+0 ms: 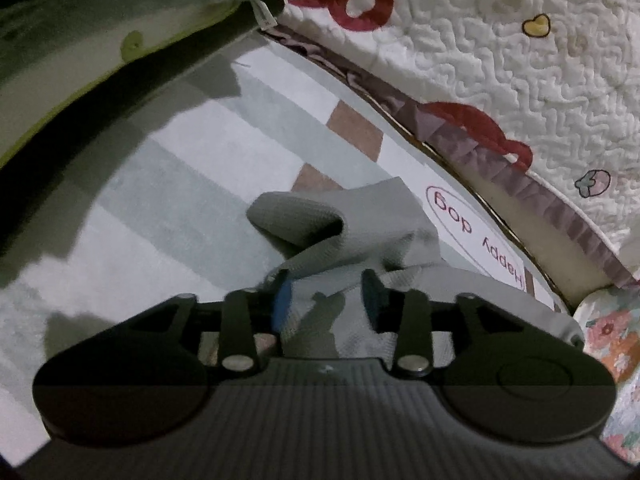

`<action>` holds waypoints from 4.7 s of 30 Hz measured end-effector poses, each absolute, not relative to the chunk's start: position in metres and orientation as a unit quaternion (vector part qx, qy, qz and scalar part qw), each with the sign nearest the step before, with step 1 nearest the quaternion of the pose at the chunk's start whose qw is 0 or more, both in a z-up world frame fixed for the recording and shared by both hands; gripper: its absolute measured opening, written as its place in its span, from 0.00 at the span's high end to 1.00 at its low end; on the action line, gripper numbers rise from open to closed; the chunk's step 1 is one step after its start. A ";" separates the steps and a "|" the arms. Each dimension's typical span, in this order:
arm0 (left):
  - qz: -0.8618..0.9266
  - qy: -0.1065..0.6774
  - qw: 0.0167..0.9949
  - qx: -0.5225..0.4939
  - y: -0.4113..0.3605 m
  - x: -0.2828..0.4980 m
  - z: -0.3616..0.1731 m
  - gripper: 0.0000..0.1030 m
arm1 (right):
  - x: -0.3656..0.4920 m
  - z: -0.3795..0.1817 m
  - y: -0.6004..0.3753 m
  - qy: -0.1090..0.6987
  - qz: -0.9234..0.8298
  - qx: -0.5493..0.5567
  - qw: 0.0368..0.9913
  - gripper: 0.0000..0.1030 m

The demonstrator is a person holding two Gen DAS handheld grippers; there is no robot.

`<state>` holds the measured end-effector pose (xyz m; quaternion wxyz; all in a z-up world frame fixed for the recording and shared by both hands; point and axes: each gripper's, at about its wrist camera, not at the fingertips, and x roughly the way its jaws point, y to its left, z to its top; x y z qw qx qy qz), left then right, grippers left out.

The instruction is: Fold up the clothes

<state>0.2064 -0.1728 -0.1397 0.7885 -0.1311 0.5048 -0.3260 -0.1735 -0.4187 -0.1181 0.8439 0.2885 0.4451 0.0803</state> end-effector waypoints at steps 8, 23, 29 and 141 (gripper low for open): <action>-0.321 0.512 0.790 -0.104 -0.190 0.207 -0.153 0.63 | -0.112 -0.141 -0.400 0.481 0.101 0.328 0.807 0.36; -0.321 0.541 0.762 -0.153 -0.160 0.205 -0.145 0.97 | -0.151 -0.095 -0.349 0.449 0.219 0.236 0.833 0.85; -0.340 0.556 0.746 -0.139 -0.162 0.193 -0.135 0.71 | -0.182 -0.077 -0.370 0.433 0.125 0.207 0.868 0.66; -0.381 0.377 0.842 0.059 -0.212 0.133 -0.102 0.98 | -0.388 -0.091 -0.529 0.124 -0.324 0.330 0.878 0.93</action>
